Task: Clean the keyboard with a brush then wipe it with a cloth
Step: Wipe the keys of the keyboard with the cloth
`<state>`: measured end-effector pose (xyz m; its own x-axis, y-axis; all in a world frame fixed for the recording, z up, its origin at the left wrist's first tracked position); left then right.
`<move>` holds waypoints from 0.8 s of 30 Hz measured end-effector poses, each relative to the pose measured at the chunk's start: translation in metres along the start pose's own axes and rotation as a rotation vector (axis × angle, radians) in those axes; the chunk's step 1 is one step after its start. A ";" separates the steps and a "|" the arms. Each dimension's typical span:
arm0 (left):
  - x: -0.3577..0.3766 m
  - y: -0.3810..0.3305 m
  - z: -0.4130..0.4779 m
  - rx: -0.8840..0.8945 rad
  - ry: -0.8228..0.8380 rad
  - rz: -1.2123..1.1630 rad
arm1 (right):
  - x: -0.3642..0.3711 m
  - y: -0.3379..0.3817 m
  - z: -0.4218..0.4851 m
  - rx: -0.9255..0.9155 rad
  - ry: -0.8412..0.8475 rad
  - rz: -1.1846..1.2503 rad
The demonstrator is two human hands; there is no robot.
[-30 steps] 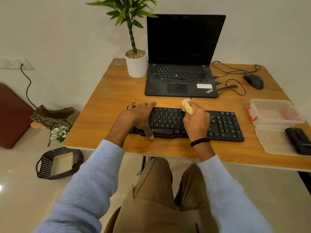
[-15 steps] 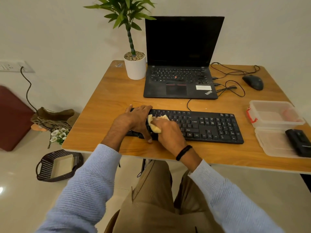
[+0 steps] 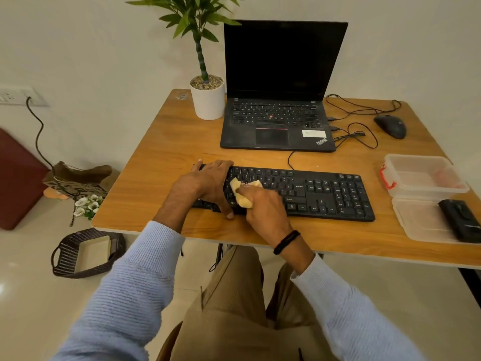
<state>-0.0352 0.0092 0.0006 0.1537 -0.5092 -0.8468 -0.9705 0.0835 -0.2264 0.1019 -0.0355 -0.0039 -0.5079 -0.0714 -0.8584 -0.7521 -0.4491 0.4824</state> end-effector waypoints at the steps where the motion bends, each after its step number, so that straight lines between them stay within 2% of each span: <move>1: -0.001 -0.001 0.000 0.001 -0.002 -0.001 | -0.004 -0.003 0.001 0.015 -0.028 0.037; 4: -0.001 -0.002 0.000 -0.003 -0.004 -0.007 | -0.013 -0.022 0.000 0.156 -0.181 0.017; 8: 0.001 0.002 0.002 0.004 -0.002 -0.022 | -0.003 -0.004 -0.011 0.060 -0.109 0.050; 10: 0.001 0.001 0.003 0.006 0.000 -0.020 | -0.008 -0.015 -0.013 0.146 -0.185 0.099; 12: 0.002 0.002 0.004 0.007 -0.005 -0.026 | -0.001 -0.012 -0.020 0.184 -0.188 0.055; 15: 0.002 0.005 0.005 0.019 -0.021 -0.027 | 0.013 0.008 -0.029 0.063 -0.113 0.080; 18: 0.003 0.006 0.006 0.022 -0.013 -0.033 | 0.006 -0.008 -0.035 0.170 -0.210 0.115; 22: 0.004 0.007 0.005 0.032 -0.033 -0.037 | 0.015 0.014 -0.044 0.011 -0.140 0.154; 24: 0.004 0.005 0.005 0.034 -0.025 -0.033 | 0.009 0.004 -0.042 0.089 -0.201 0.200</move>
<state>-0.0389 0.0123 -0.0066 0.1903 -0.4909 -0.8502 -0.9580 0.0965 -0.2702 0.1121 -0.0755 -0.0169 -0.7164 0.0314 -0.6970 -0.6580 -0.3629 0.6599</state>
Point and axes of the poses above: each hand's wrist, its own z-axis towards the middle knuckle, its own x-axis out of the palm, y = z × x, the point moved 7 cm from there along z, towards the middle knuckle, and after that the axes turned 5 degrees about y, right-handed, at the moved point
